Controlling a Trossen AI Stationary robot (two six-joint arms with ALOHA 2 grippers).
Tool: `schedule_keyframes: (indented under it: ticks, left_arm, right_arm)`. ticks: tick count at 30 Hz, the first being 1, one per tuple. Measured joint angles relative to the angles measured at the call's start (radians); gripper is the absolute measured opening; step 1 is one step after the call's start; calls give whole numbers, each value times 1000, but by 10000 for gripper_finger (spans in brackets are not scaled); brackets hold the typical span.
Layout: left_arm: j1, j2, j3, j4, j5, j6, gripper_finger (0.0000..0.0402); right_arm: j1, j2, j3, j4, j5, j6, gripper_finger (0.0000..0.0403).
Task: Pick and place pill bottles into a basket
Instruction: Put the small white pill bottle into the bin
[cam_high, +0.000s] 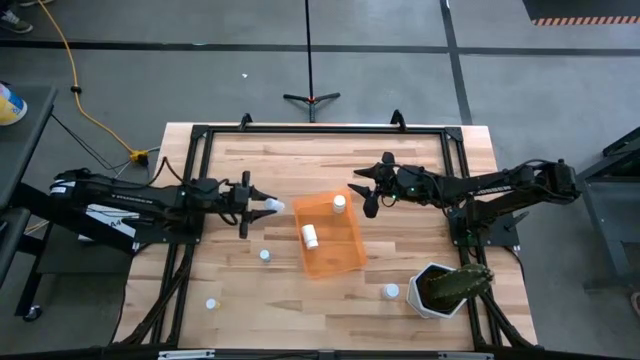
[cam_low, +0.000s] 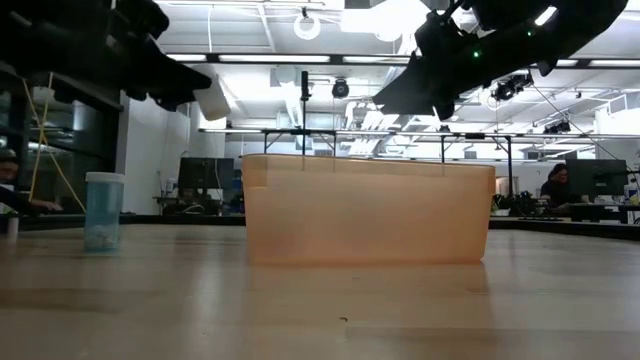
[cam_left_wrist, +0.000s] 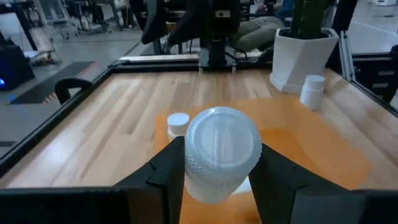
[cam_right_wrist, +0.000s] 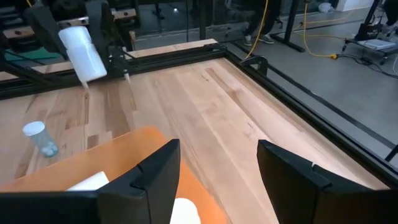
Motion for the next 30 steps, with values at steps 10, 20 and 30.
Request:
schedule_keyframes:
  ticks: [10, 20, 30]
  left_arm:
    - [0, 262, 45, 269, -5, 52, 186]
    - [0, 456, 233, 172, -6, 121, 191]
    - [1, 600, 301, 165, -12, 114, 183]
  right_arm:
    - [0, 0, 0, -19, 0, 0, 204]
    - [0, 0, 0, -37, 14, 33, 204]
    - [0, 0, 1, -73, 43, 37, 204]
